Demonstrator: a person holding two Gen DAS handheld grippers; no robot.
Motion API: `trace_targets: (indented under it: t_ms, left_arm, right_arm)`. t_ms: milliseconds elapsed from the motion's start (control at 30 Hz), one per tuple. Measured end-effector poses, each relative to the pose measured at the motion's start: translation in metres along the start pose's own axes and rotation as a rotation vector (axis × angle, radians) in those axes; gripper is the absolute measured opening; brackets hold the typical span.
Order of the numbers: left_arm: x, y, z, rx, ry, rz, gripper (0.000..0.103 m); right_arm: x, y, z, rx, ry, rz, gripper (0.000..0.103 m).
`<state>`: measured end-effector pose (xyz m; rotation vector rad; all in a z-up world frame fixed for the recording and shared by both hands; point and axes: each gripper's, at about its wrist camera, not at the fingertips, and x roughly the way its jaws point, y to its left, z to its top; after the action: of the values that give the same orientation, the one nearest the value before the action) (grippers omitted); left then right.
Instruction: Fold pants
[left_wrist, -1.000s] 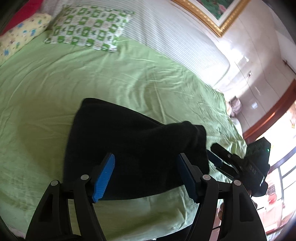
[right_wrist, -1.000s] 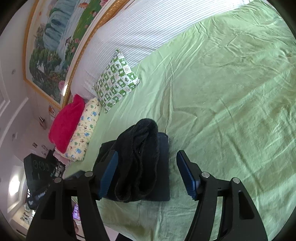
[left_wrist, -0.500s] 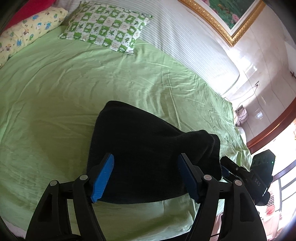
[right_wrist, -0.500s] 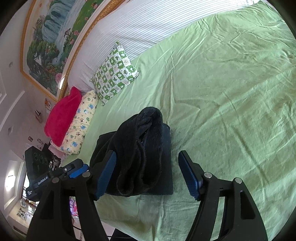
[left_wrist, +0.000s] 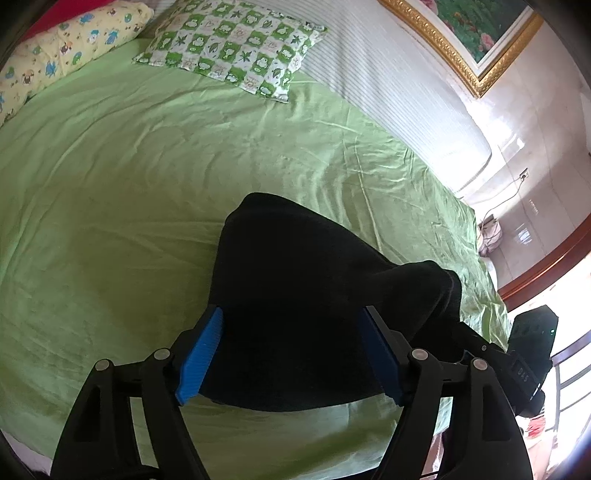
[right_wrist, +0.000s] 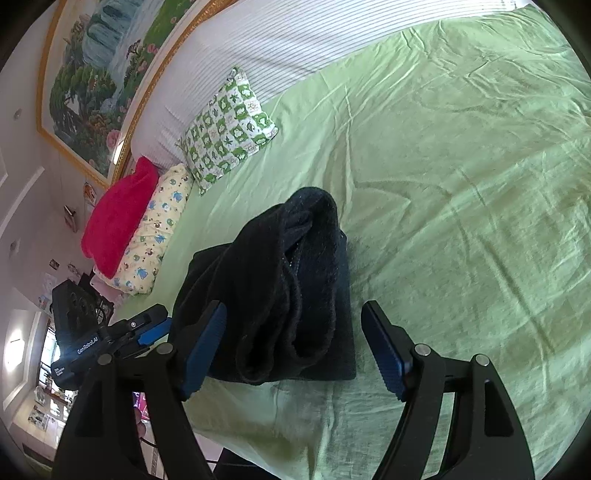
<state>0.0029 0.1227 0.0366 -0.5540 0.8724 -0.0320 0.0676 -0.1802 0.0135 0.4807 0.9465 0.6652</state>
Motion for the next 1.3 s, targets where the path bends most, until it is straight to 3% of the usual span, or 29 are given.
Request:
trace_targets:
  t_ms: [267,967,1300]
  left_arm:
    - [0.013,0.008,0.0,-0.004,0.024,0.019,0.08]
    - [0.052,0.036,0.012,-0.114,0.121,-0.057,0.085]
    - [0.069,0.048,0.014,-0.186,0.141,-0.112,0.095]
  right_arm:
    - [0.008,-0.002,-0.001,0.011,0.026,-0.012,0.078]
    - [0.033,-0.01,0.004,0.035,0.084,0.0,0.084]
    - [0.043,-0.017,0.008,0.049,0.11,0.047,0.087]
